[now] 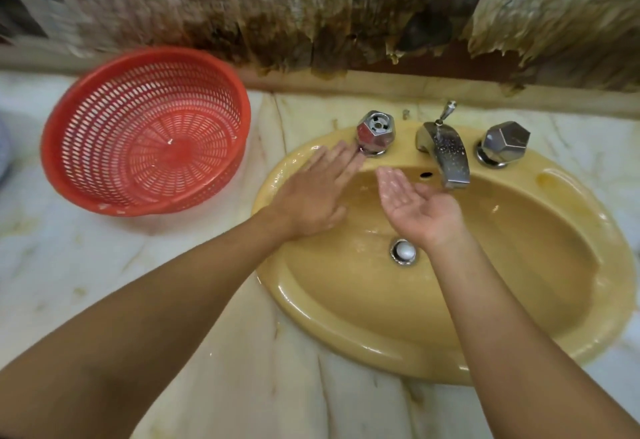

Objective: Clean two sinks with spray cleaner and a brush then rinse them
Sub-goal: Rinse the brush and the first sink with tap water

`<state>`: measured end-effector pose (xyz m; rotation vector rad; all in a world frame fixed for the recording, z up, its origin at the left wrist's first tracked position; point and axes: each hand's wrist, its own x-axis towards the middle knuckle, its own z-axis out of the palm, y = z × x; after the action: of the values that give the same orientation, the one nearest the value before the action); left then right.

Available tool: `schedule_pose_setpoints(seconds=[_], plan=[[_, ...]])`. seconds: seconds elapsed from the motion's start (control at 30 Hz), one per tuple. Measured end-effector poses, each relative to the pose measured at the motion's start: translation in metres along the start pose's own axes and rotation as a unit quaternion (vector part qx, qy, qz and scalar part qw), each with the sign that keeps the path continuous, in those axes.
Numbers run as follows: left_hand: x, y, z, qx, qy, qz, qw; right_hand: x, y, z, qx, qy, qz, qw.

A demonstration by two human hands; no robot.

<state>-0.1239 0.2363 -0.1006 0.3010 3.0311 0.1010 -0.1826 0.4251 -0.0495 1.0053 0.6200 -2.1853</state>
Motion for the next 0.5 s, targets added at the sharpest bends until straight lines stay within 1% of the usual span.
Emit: schedule_pose_setpoints(seconds=[0.03,0.07,0.1,0.13,0.17,0.2,0.23,0.3,0.33,0.37,0.4,0.43,0.47,0.5], plan=[[-0.003,-0.005,0.000,-0.002,-0.002,0.029,1.000,0.000,-0.009,-0.007,0.031,0.030,-0.017,0.999],[-0.003,-0.012,-0.002,-0.008,0.004,0.011,1.000,0.002,-0.018,-0.014,0.059,0.056,-0.030,0.996],[-0.002,-0.018,-0.003,-0.011,0.011,-0.050,0.999,0.004,-0.025,-0.018,0.084,0.070,-0.041,0.993],[-0.003,-0.021,-0.005,-0.008,0.014,-0.129,0.991,0.006,-0.028,-0.020,0.104,0.072,-0.051,0.991],[-0.003,-0.018,-0.004,-0.002,0.019,-0.183,0.983,0.008,-0.028,-0.019,0.121,0.055,-0.057,0.990],[-0.005,-0.011,-0.002,0.000,0.029,-0.190,0.981,0.010,-0.025,-0.017,0.121,0.031,-0.053,0.991],[-0.008,-0.001,0.003,-0.010,0.040,-0.151,0.988,0.013,-0.019,-0.013,0.094,-0.002,-0.034,0.995],[-0.019,0.009,0.008,-0.013,0.034,-0.034,0.999,0.012,0.002,-0.005,-0.039,-0.074,0.045,0.995],[-0.023,0.006,0.007,-0.016,0.030,-0.011,0.999,0.011,0.010,-0.001,-0.109,-0.092,0.079,0.987],[-0.025,-0.001,0.006,-0.026,0.030,-0.033,0.999,0.010,0.014,0.002,-0.150,-0.094,0.094,0.980],[-0.024,-0.008,0.005,-0.038,0.030,-0.093,0.995,0.009,0.014,0.004,-0.163,-0.084,0.085,0.979],[-0.023,-0.013,0.004,-0.041,0.031,-0.170,0.984,0.008,0.010,0.002,-0.147,-0.067,0.059,0.985],[-0.022,-0.014,0.005,-0.029,0.031,-0.231,0.972,0.007,0.002,-0.002,-0.100,-0.037,0.029,0.994],[-0.021,-0.010,0.007,-0.010,0.036,-0.248,0.968,0.007,-0.007,-0.005,-0.041,-0.007,-0.002,0.999]])
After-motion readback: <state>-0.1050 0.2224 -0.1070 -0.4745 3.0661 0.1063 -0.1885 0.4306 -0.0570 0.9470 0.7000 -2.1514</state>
